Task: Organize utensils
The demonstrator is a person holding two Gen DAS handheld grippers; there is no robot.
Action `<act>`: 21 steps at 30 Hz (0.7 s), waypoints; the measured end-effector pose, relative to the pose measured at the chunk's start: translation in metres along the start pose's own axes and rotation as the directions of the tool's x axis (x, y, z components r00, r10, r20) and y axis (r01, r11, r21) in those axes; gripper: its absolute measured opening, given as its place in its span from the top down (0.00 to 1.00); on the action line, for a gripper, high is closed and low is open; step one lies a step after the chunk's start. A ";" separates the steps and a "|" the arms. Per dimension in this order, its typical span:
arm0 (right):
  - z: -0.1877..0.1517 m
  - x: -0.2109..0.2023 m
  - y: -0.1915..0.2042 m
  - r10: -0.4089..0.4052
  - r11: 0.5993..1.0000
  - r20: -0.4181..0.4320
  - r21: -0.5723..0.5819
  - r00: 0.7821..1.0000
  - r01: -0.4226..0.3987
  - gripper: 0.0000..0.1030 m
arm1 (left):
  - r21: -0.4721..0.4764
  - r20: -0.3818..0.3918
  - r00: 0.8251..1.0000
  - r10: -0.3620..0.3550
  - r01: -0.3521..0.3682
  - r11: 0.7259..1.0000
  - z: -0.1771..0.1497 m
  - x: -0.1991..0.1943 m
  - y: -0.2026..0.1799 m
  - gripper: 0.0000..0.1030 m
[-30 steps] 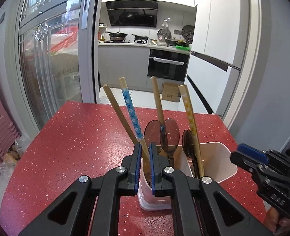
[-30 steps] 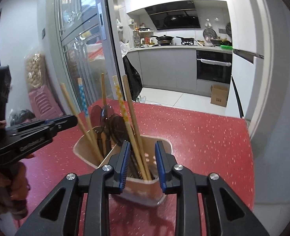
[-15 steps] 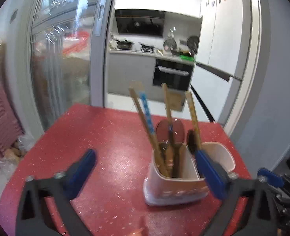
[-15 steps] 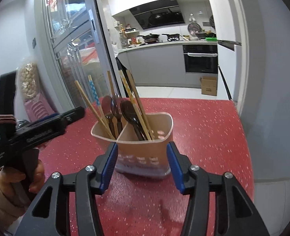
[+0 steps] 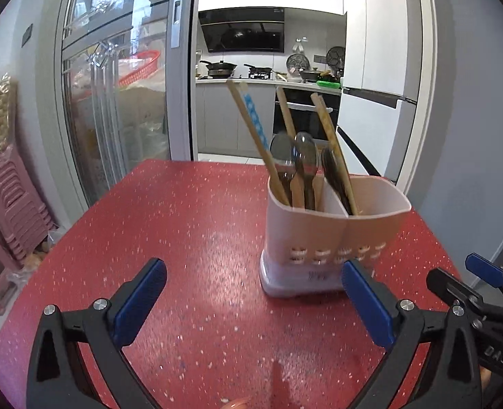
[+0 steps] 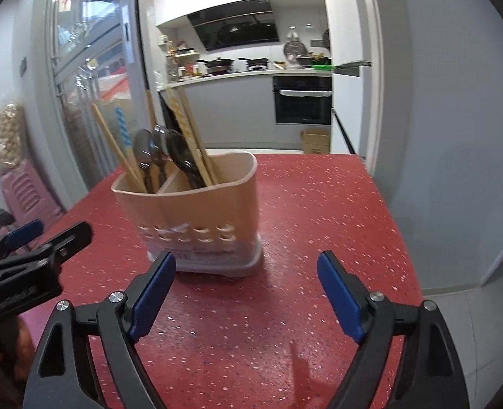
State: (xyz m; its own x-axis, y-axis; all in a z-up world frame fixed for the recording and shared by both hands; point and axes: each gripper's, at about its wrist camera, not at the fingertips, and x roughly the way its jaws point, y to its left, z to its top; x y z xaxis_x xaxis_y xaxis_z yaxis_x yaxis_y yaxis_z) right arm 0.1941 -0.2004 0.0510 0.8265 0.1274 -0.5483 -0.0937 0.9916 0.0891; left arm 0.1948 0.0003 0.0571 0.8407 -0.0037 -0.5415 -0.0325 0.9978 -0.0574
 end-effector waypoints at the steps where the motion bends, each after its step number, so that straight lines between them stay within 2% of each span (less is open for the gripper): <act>1: -0.003 0.000 0.000 -0.017 1.000 0.007 0.003 1.000 0.017 0.15 | -0.004 0.000 1.000 0.005 -0.005 1.000 -0.005 -0.002 0.000 0.00; 4: -0.008 0.000 -0.001 -0.066 0.998 0.035 0.000 0.997 0.066 0.15 | -0.014 0.001 1.000 0.019 -0.019 1.000 -0.013 -0.003 0.001 0.00; 10: -0.011 -0.001 -0.003 -0.100 0.995 0.062 -0.005 0.993 0.101 0.15 | -0.035 0.005 1.000 0.024 -0.024 0.999 -0.023 -0.005 0.002 0.00; 21: -0.014 0.001 -0.002 -0.095 0.995 0.057 -0.022 0.994 0.096 0.15 | -0.012 -0.002 1.000 0.010 -0.010 1.000 -0.028 -0.007 0.002 0.00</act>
State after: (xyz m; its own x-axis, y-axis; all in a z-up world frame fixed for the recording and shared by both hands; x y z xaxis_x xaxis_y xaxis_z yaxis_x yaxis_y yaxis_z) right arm 0.1873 -0.2022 0.0388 0.8619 0.0312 -0.5062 -0.0261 0.9995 0.0172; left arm 0.1738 0.0010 0.0370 0.8393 0.0060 -0.5437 -0.0472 0.9970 -0.0618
